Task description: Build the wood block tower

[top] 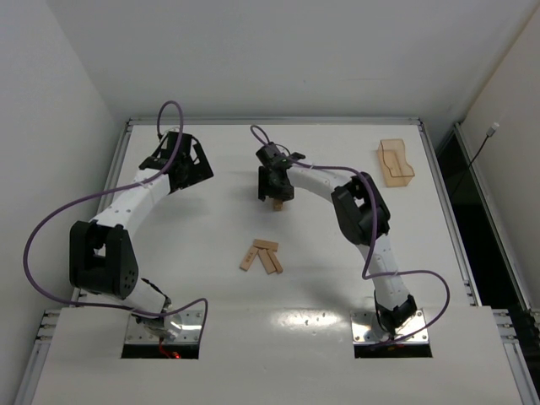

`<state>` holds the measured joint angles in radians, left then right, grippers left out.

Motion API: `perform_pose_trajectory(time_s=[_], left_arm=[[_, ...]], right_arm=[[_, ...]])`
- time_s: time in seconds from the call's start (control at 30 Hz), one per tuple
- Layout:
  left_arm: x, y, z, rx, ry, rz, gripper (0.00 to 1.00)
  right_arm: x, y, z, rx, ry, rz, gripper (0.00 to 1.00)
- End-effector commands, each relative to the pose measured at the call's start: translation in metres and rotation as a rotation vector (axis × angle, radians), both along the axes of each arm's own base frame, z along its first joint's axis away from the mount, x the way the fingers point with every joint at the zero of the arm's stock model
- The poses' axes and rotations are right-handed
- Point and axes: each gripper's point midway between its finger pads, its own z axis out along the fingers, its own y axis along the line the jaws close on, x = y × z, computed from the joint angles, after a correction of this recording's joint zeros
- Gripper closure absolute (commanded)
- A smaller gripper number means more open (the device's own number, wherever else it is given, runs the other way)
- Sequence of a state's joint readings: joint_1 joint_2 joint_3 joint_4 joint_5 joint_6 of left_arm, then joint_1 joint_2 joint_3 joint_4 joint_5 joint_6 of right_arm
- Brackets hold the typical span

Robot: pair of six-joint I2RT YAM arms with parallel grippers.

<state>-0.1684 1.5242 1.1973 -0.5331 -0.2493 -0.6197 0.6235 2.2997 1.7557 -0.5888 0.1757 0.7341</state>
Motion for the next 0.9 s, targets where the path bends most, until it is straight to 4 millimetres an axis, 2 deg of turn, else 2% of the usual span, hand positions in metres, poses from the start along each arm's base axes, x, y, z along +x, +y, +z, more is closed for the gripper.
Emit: perform_pose_trajectory(time_s=[0.0,0.2,0.27,0.4,0.43,0.53,0.57,0.6,0.7,0.73,0.8,0.87], left_arm=[[0.005,0.003,0.004,-0.019,-0.022,0.022,0.0],[0.003,0.005,0.0,-0.024,-0.012,0.025,0.0],[0.003,0.005,0.003,-0.025,-0.021,0.025,0.0],[0.001,0.004,0.0,-0.031,-0.011,0.019,0.0],[0.003,0.004,0.001,-0.032,-0.02,0.019,0.0],[0.003,0.002,0.001,-0.039,-0.019,0.013,0.0],[0.003,0.002,0.001,-0.039,-0.019,0.013,0.0],[0.002,0.002,0.004,-0.04,-0.028,0.013,0.0],[0.0,0.001,0.001,-0.046,-0.018,0.007,0.0],[0.0,0.001,0.001,-0.046,-0.018,0.007,0.0],[0.0,-0.001,0.002,-0.055,-0.026,0.0,0.0],[0.0,-0.001,0.002,-0.055,-0.026,0.0,0.0]], right_arm=[[-0.007,-0.002,-0.017,-0.007,0.034,0.01,0.42],[-0.01,-0.003,-0.017,-0.013,0.034,0.044,0.38],[-0.011,-0.005,-0.016,-0.019,0.032,0.057,0.33],[-0.007,-0.005,-0.003,-0.019,-0.002,0.071,0.29],[-0.01,-0.008,-0.006,-0.029,0.004,0.084,0.29],[-0.003,-0.007,0.011,-0.028,-0.043,0.107,0.28],[-0.003,-0.007,0.011,-0.028,-0.043,0.107,0.28],[-0.003,-0.007,0.022,-0.022,-0.062,0.116,0.28],[-0.002,-0.007,0.039,-0.012,-0.089,0.126,0.28],[0.0,-0.008,0.052,-0.004,-0.117,0.12,0.28],[0.0,-0.008,0.063,0.002,-0.135,0.128,0.28],[0.0,-0.006,0.085,0.03,-0.169,0.14,0.28]])
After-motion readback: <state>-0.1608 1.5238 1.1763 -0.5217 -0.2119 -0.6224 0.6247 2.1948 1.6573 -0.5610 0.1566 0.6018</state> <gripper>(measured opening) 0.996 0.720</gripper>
